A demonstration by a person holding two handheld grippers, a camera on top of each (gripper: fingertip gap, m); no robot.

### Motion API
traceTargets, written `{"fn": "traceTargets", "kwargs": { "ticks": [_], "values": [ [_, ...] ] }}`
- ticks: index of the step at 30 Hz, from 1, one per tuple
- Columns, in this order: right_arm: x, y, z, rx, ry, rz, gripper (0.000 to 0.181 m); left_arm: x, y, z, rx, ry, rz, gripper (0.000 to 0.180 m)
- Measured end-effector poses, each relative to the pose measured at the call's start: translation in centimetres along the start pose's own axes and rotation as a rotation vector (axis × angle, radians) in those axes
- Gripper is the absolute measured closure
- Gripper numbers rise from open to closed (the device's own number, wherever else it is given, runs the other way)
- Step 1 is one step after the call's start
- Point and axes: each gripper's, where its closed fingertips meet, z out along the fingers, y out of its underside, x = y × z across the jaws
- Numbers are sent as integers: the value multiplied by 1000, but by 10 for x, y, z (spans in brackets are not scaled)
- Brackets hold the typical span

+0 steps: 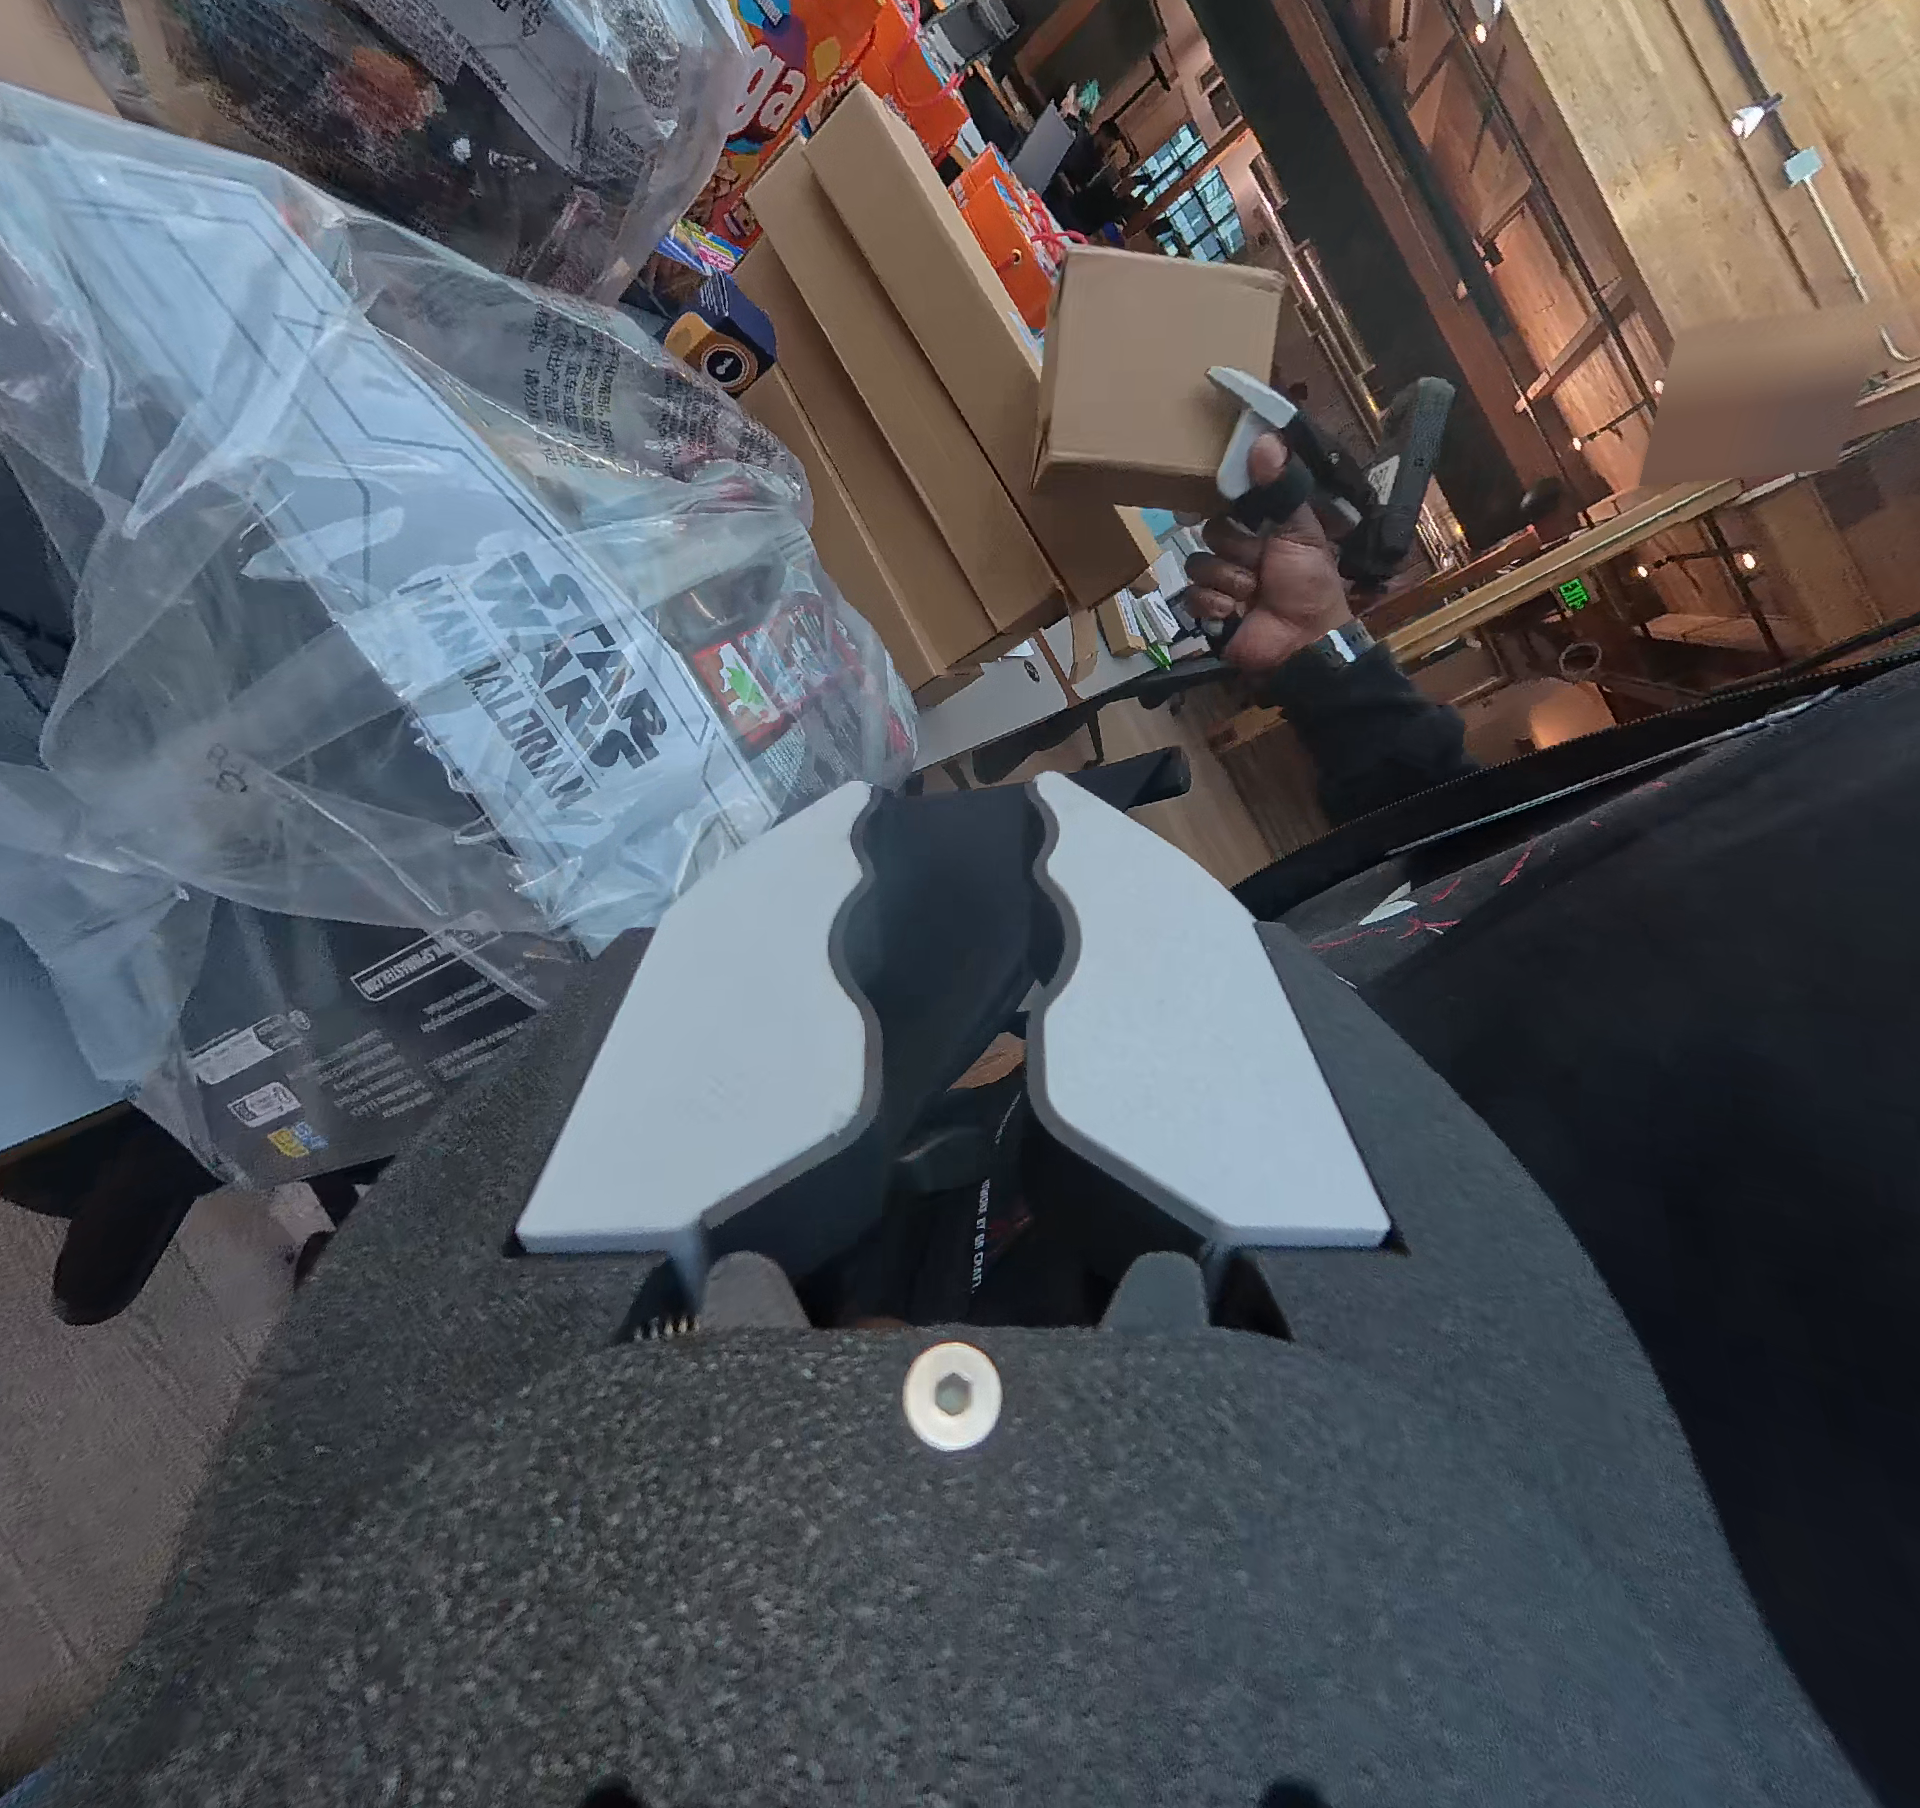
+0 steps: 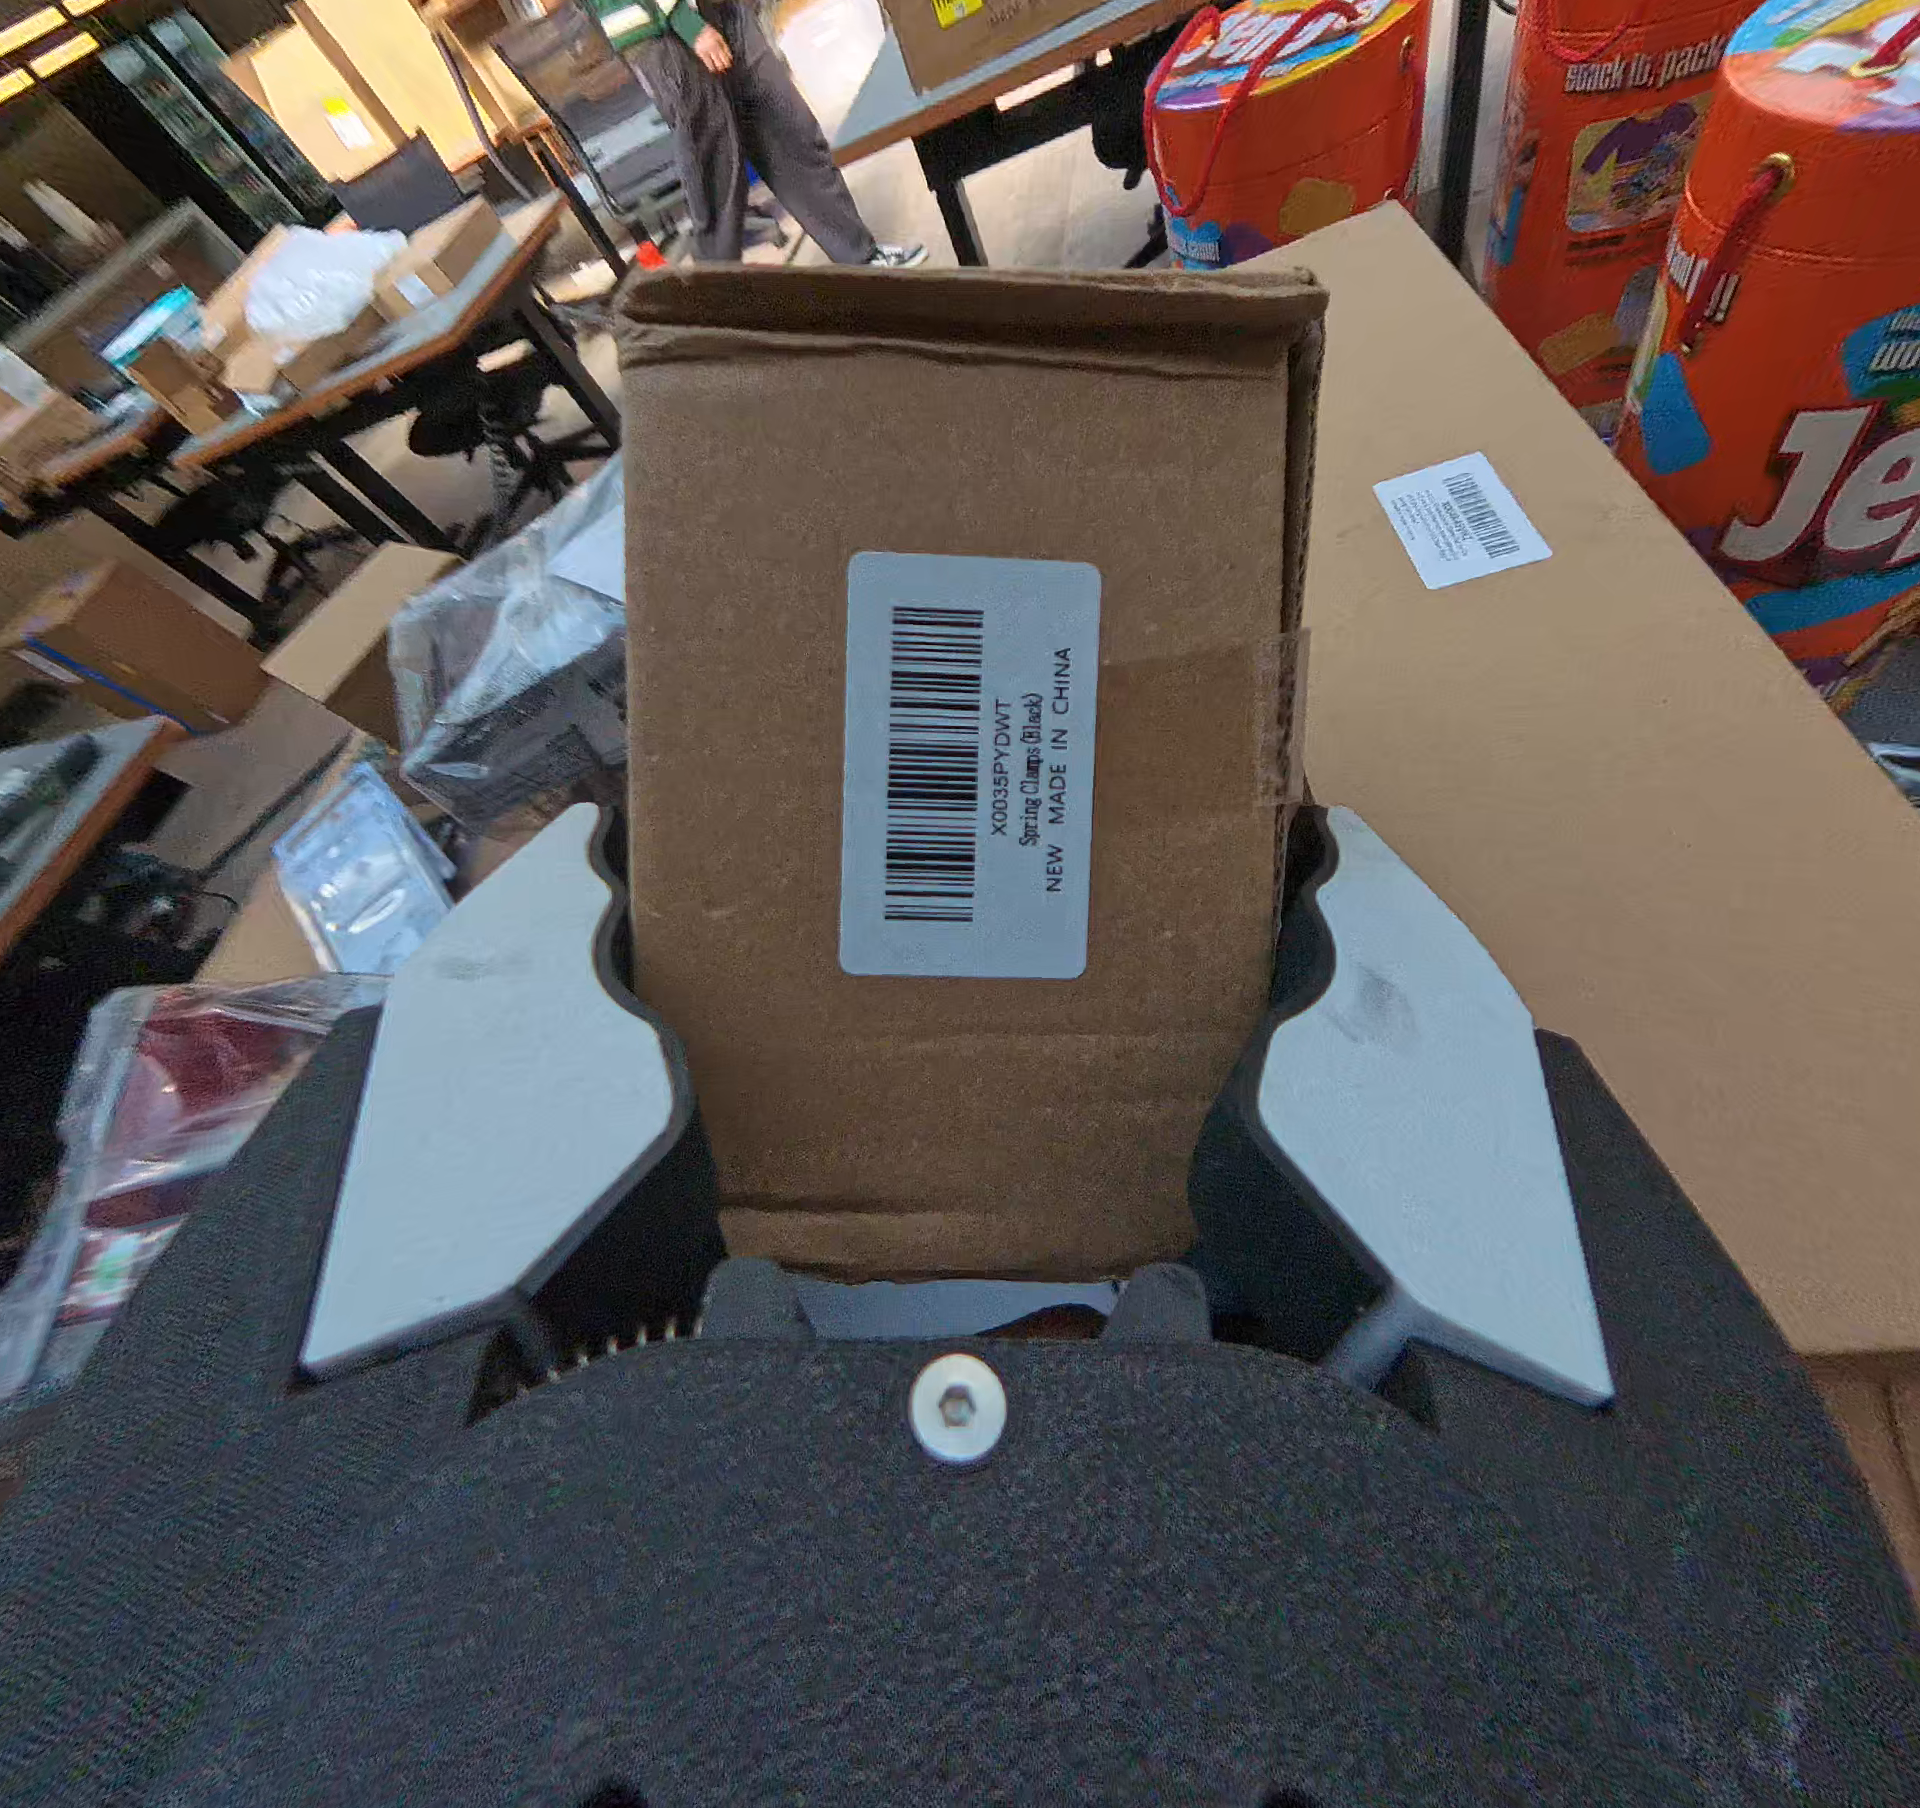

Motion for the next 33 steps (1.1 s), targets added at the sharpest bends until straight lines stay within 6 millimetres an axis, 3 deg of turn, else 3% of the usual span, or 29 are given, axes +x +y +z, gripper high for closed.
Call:
{"fn": "traceTargets", "kwargs": {
  "ticks": [4,8,13,18,26,33],
  "values": [
    [4,18,51,-161,187,-327,63,0,9,-17,33,6,-15,156],
    [23,41,102,-334,348,-604,63,-3,20,-36,79,-3,-40,157],
    [50,86,148,-497,394,-647,63,-3,30,-61,146,-30,-57,157],
    [80,117,172,-565,431,-651,63,-3,40,-82,197,-66,-88,158],
    [74,119,188,-584,423,-695,62,0,41,-86,203,-70,-86,158],
    [69,141,196,-653,477,-910,61,11,42,-75,170,-51,-65,158]
  ]
}}
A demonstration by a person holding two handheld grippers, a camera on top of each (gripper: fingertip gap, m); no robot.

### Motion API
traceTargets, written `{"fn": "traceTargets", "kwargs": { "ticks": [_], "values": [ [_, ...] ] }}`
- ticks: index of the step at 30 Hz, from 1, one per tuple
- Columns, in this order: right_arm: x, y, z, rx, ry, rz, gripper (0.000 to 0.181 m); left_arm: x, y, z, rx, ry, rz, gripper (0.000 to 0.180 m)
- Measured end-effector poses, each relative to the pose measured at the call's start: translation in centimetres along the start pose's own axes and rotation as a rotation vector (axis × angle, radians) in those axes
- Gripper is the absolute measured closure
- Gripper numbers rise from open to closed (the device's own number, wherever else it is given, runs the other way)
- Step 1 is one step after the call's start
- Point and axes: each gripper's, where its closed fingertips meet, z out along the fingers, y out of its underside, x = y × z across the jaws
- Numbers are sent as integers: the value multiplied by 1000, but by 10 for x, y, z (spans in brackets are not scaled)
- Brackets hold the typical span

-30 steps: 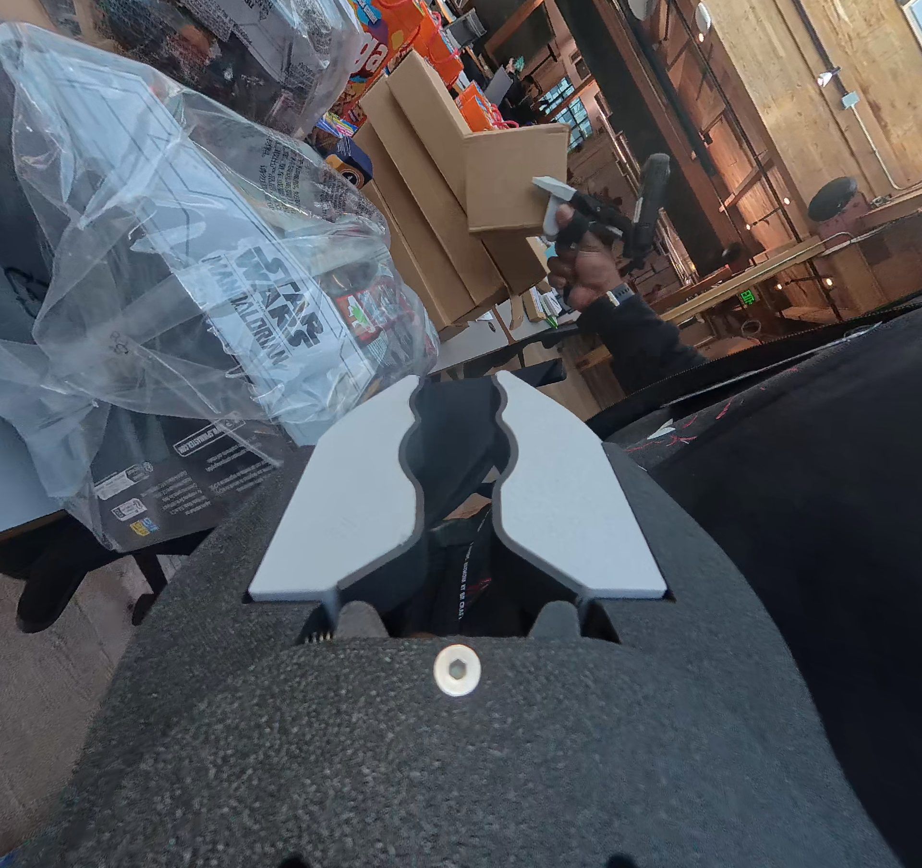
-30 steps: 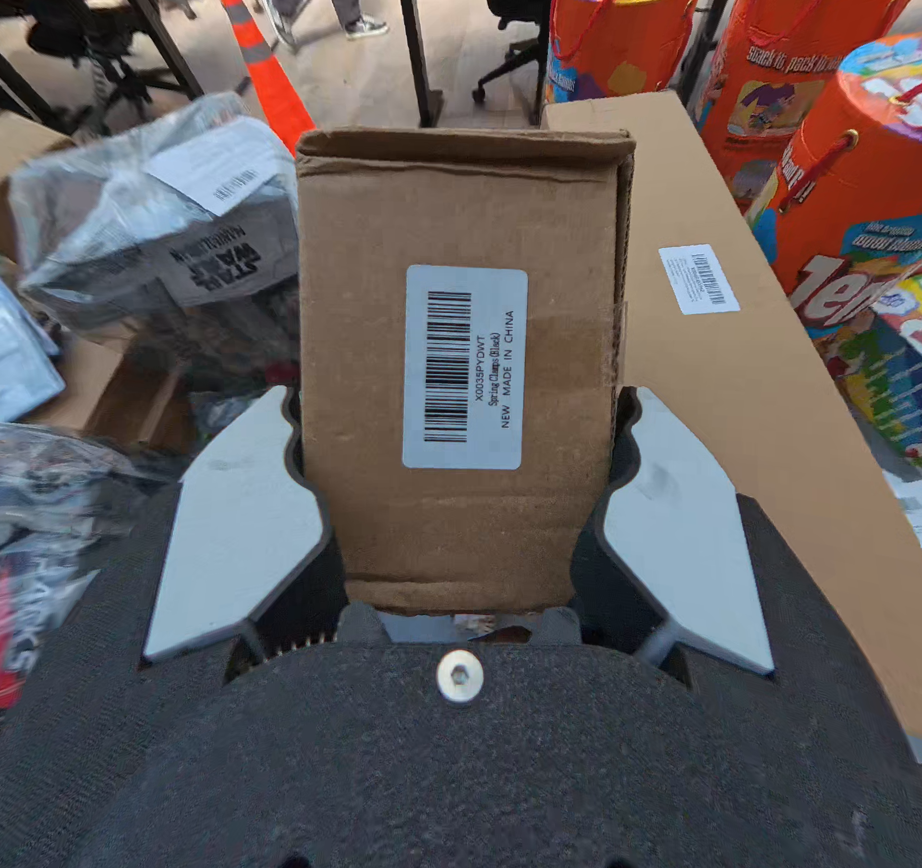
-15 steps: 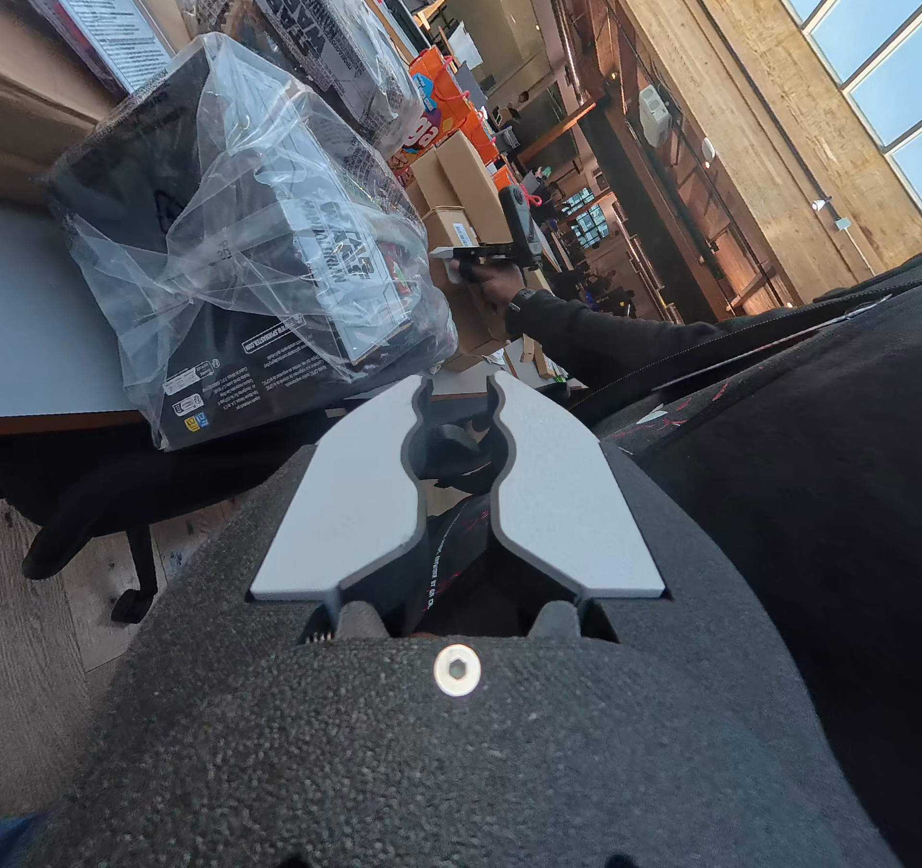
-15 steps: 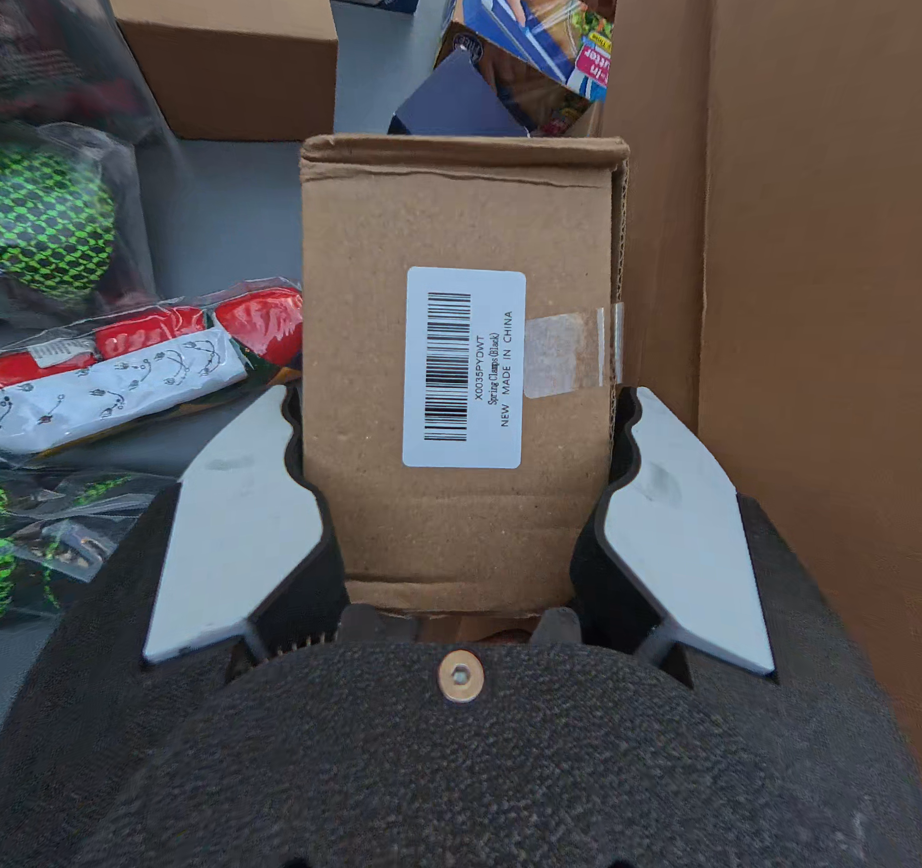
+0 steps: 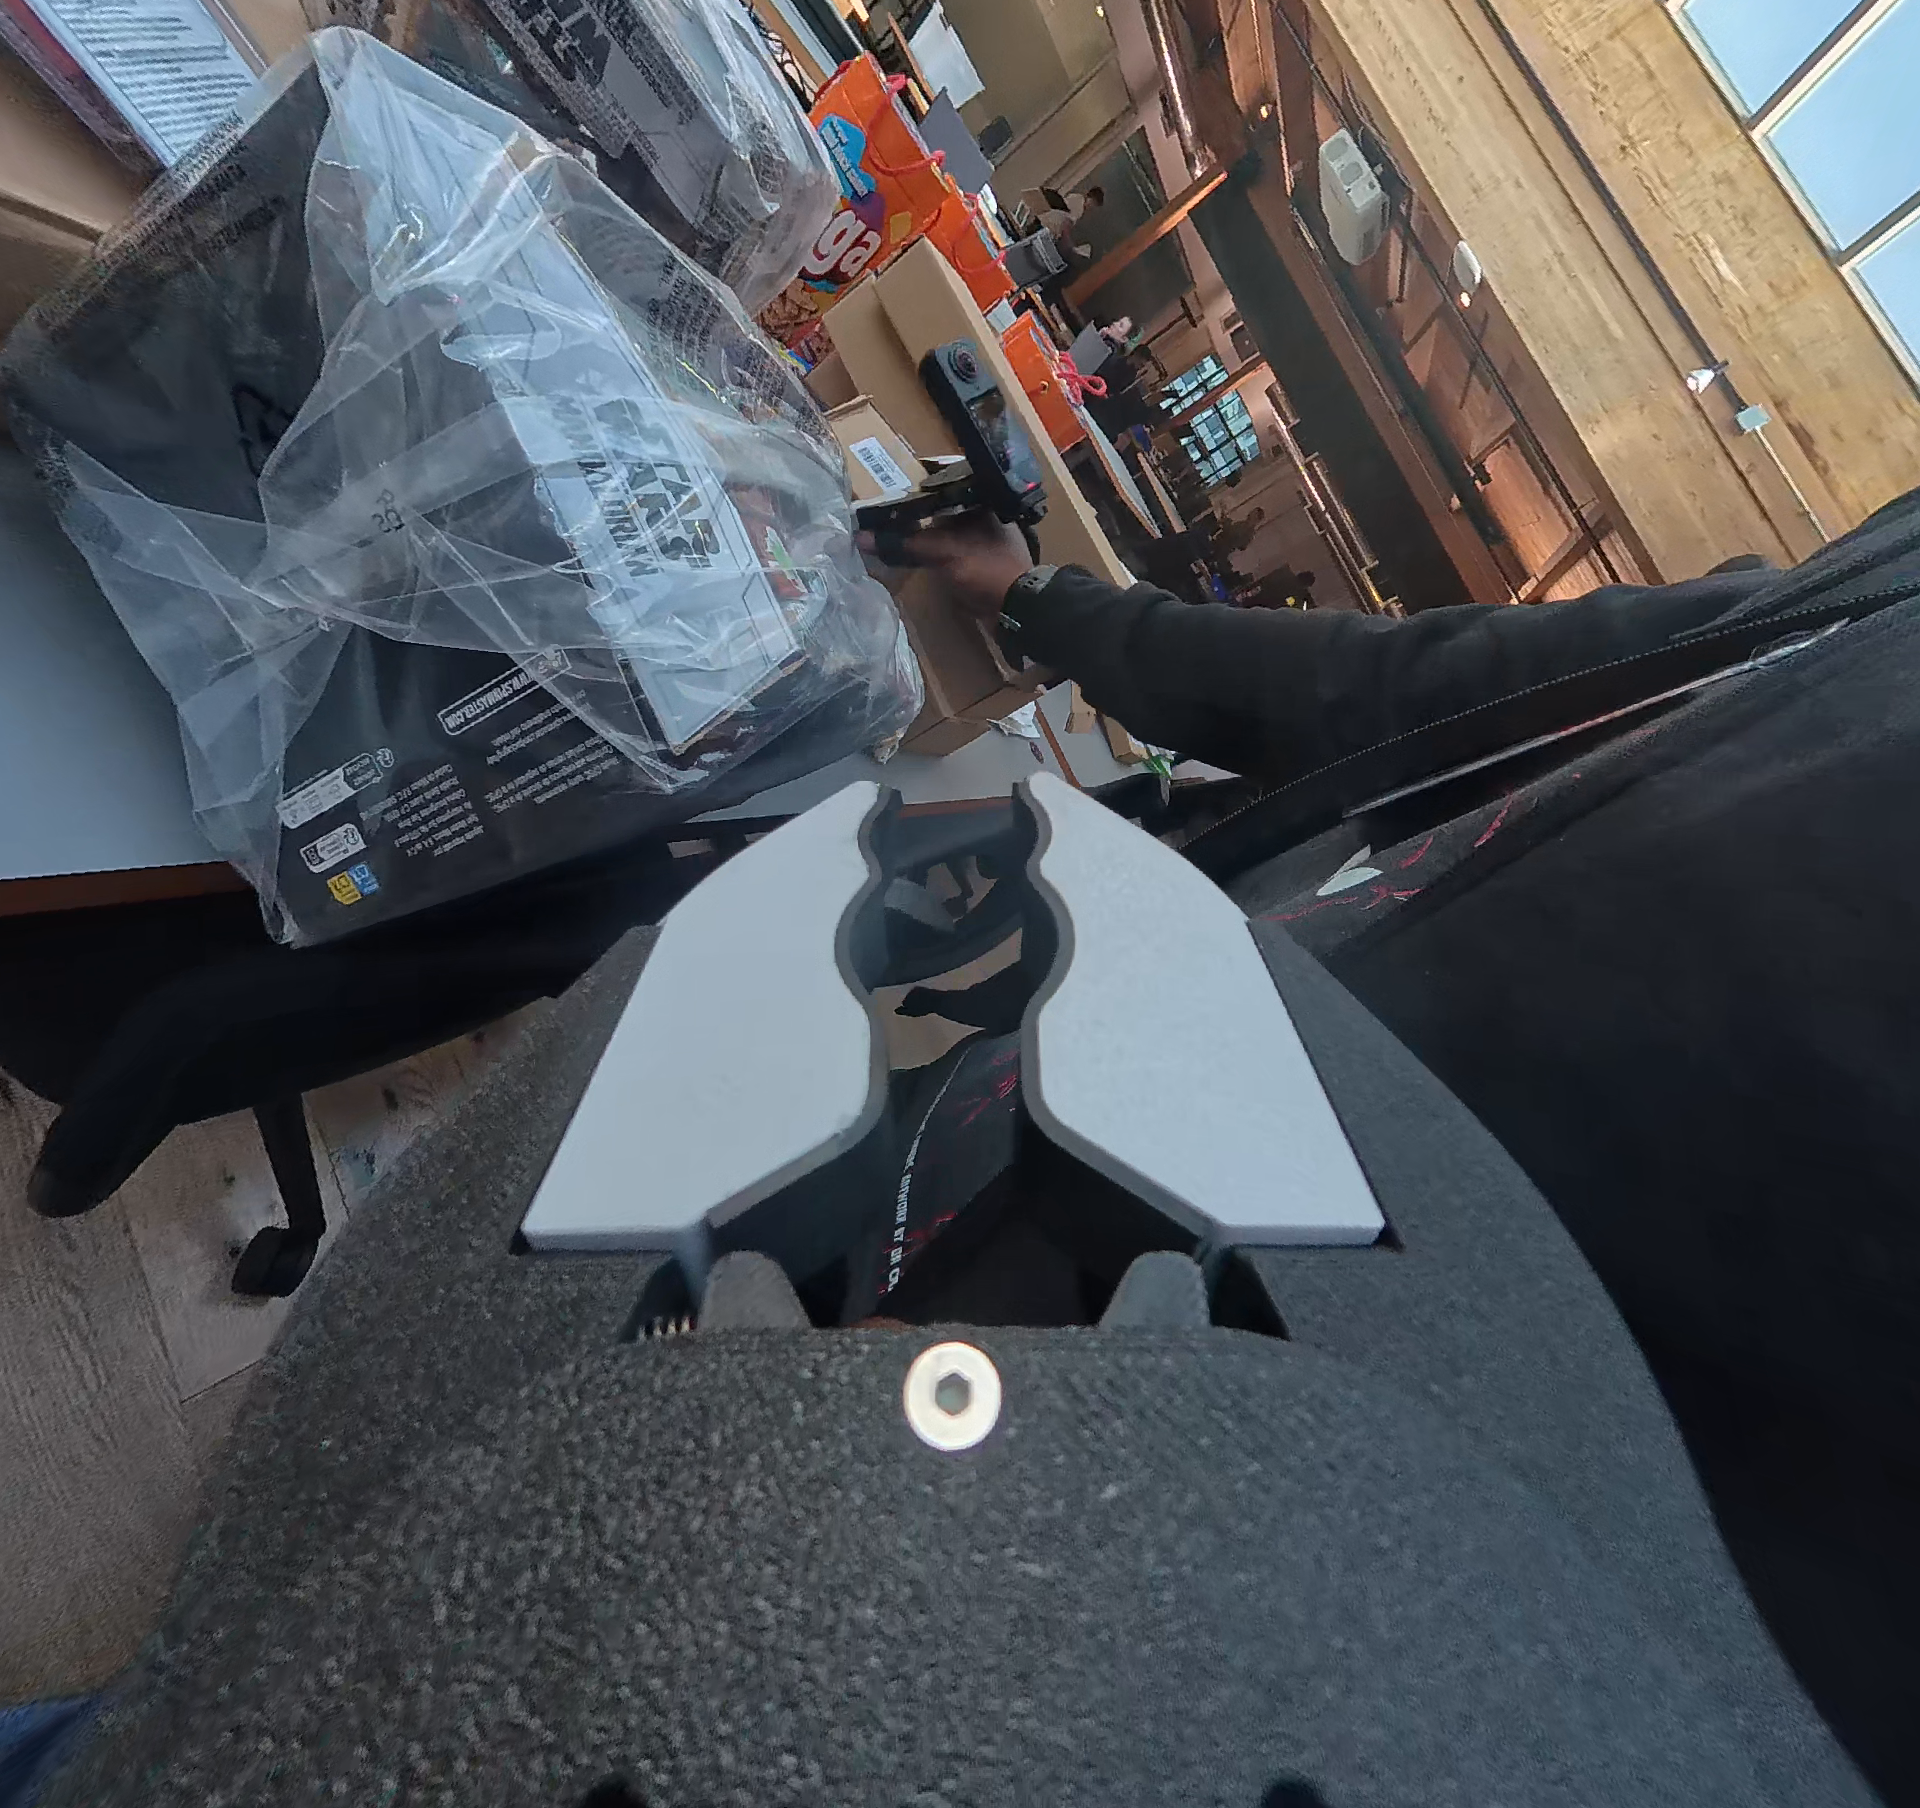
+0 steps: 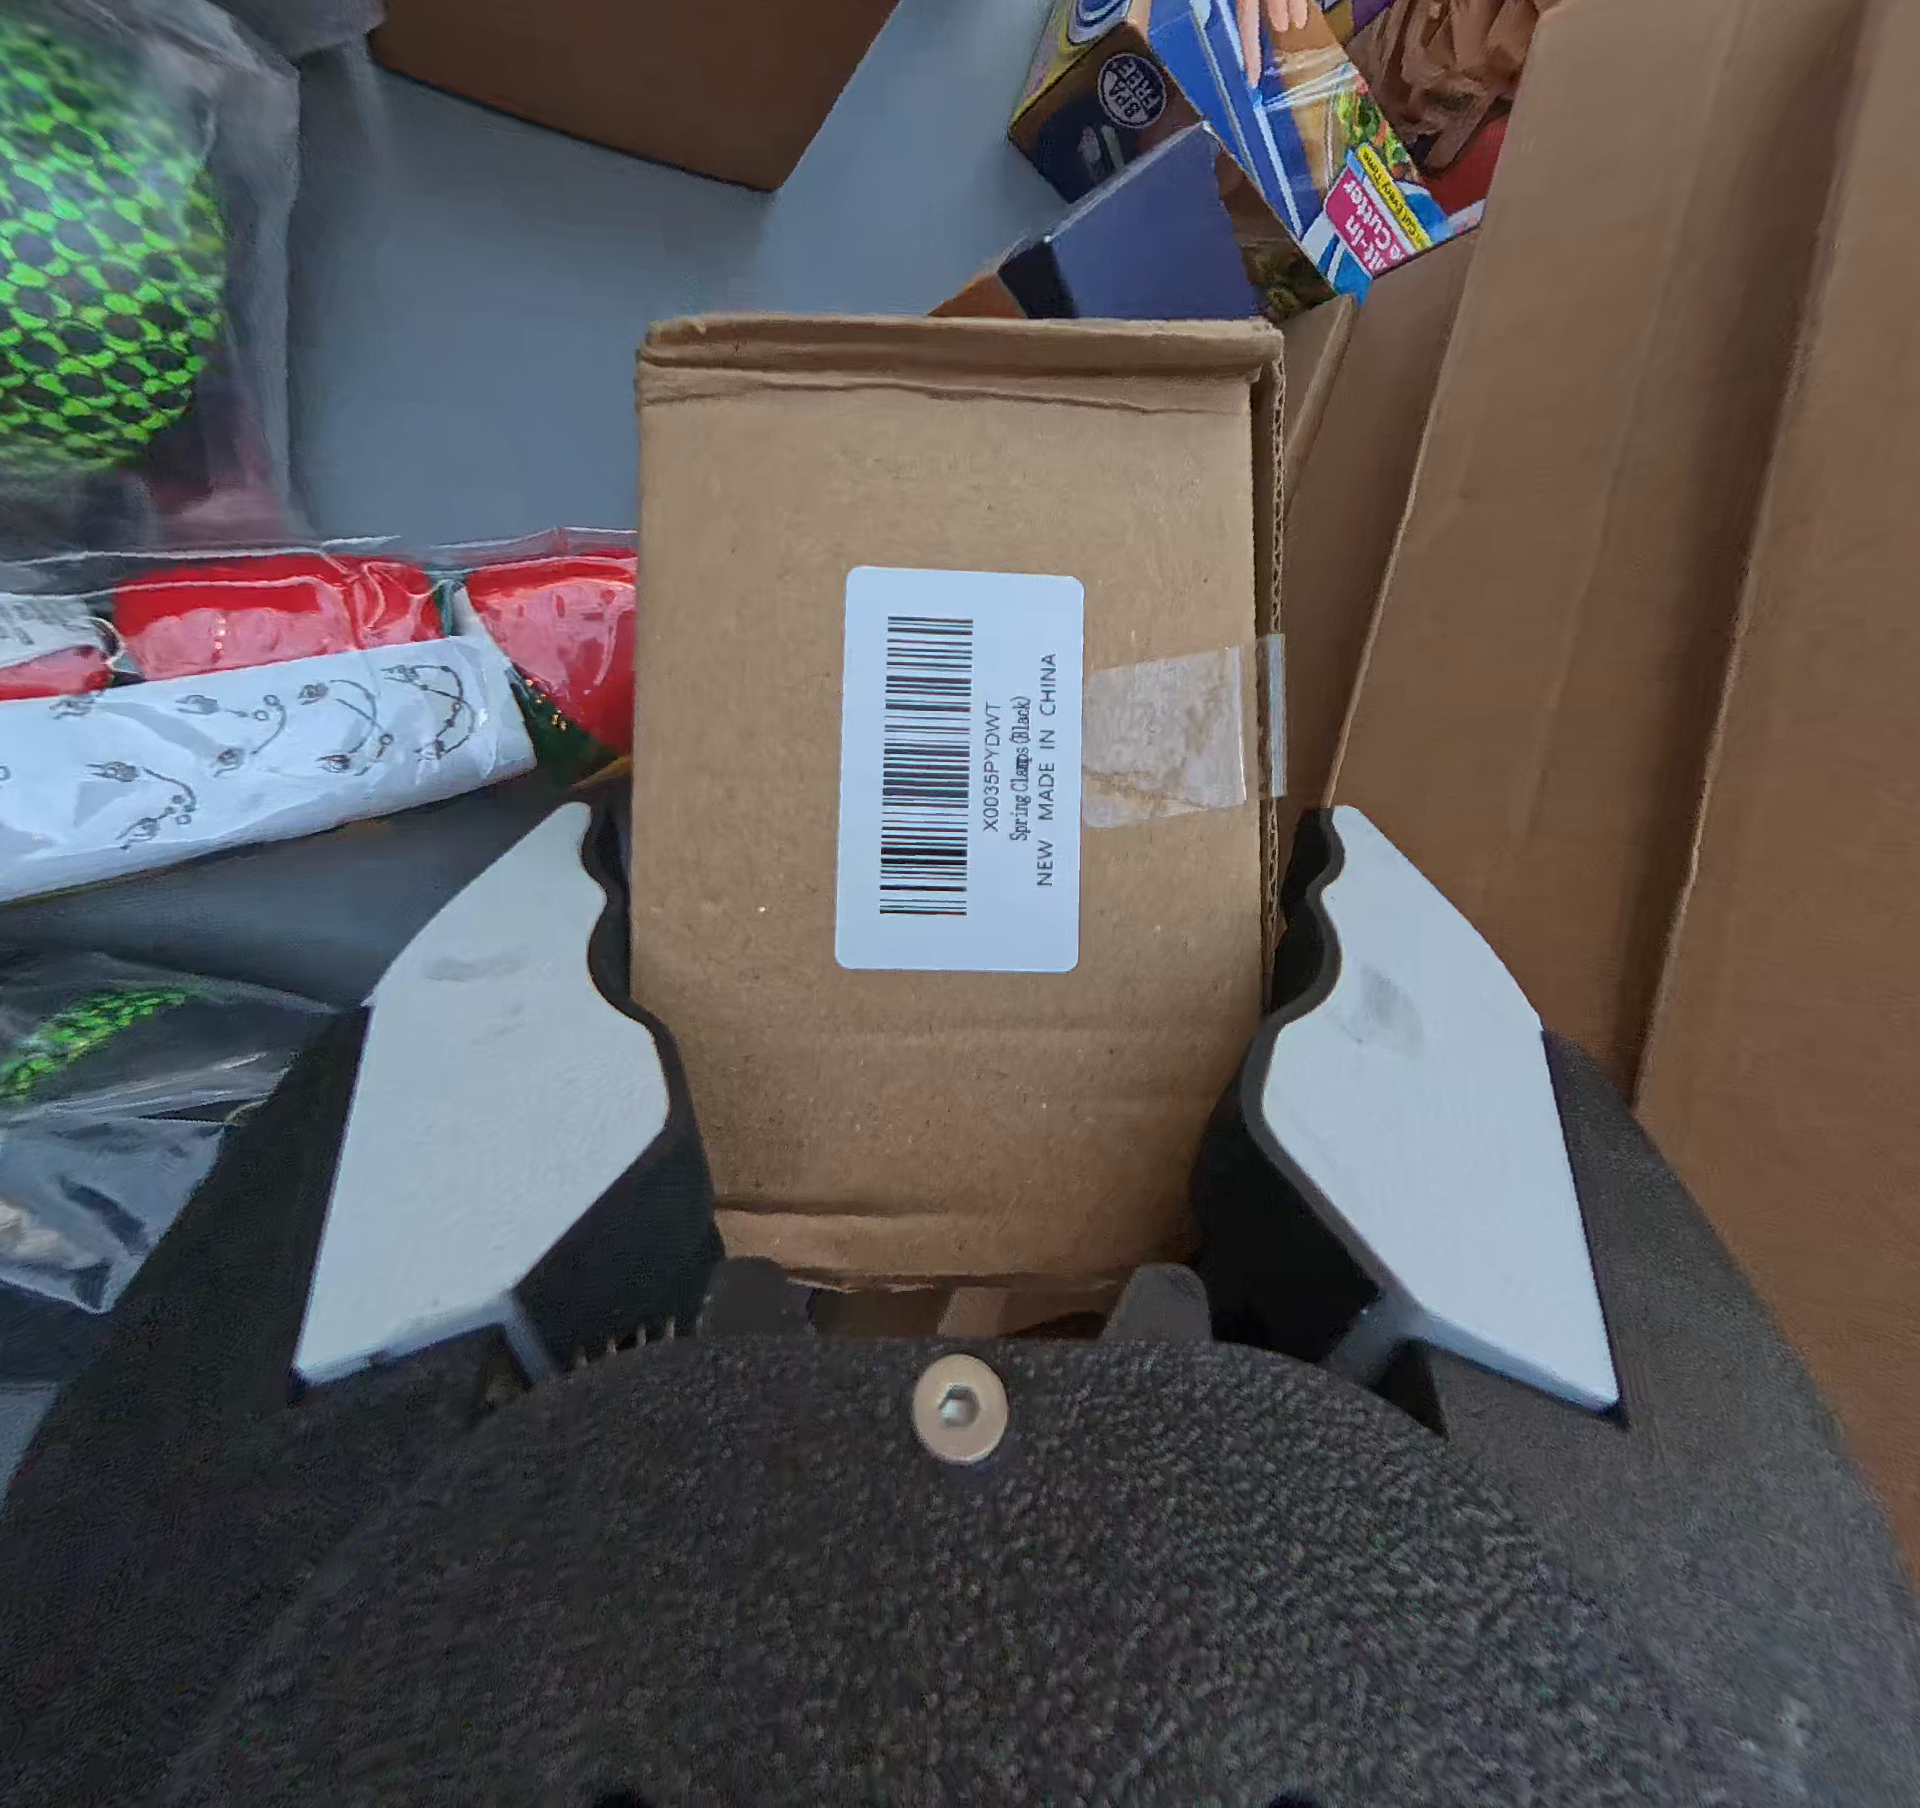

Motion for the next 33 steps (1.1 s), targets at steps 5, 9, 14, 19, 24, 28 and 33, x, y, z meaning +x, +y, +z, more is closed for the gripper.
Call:
{"fn": "traceTargets", "kwargs": {
  "ticks": [5,9,14,19,24,28,33],
  "values": [
    [-4,-2,-2,20,2,68,63,12,10,-4,18,-16,7,158],
    [-4,-4,-13,113,-189,382,75,19,28,-9,45,-41,-23,158],
    [14,-2,-10,213,-294,517,99,27,52,-5,25,-40,-53,159],
    [30,4,-13,165,-179,411,99,36,60,3,0,-29,-42,159],
    [23,10,-25,199,-82,290,95,41,65,-2,4,-37,-37,159],
    [16,6,-62,301,-137,327,97,29,68,-15,33,-74,-30,159],
    [5,4,-158,442,-220,343,116,-23,57,-46,93,-274,66,154]
  ]
}}
